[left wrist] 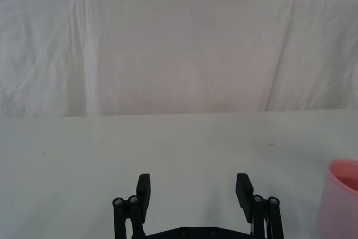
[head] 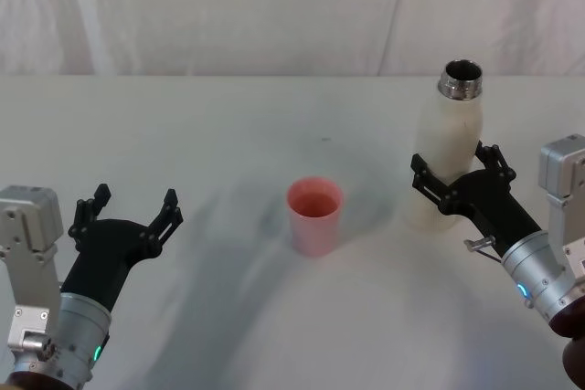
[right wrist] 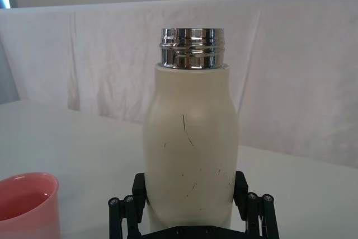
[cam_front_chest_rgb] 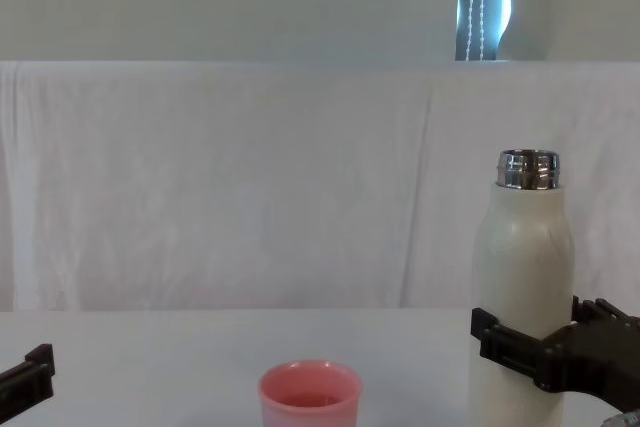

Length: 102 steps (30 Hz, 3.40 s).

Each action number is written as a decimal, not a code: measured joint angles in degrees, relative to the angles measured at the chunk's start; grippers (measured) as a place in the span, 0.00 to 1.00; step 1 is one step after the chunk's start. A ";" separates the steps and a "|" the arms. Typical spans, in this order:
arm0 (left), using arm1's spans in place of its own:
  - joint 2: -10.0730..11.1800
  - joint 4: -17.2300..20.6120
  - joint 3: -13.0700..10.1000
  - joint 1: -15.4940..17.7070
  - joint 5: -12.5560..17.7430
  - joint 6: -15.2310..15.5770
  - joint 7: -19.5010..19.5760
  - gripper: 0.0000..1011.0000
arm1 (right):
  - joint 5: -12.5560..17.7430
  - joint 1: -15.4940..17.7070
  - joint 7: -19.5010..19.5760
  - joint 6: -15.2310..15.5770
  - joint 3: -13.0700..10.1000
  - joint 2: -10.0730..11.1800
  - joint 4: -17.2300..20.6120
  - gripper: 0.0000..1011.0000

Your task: Grasp the thermos with one hand and pour water into the cup lid.

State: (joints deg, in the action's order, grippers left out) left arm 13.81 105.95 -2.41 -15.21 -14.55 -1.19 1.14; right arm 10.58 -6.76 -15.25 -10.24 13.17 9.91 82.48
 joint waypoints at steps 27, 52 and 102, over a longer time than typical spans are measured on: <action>0.00 0.00 0.00 0.00 0.00 0.00 0.00 0.99 | 0.15 1.05 0.03 0.20 -0.28 0.47 1.38 0.99; 0.00 0.00 0.00 0.00 0.00 0.00 0.00 0.99 | 1.46 5.63 -0.18 0.98 -1.47 2.28 6.04 0.99; 0.00 0.00 0.00 0.00 0.00 0.00 0.00 0.99 | 0.02 11.81 -0.07 -3.28 -0.08 0.83 6.97 0.99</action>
State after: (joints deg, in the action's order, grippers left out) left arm 13.80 105.95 -2.41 -15.21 -14.54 -1.19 1.14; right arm 10.60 5.06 -15.32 -13.52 13.09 10.74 89.45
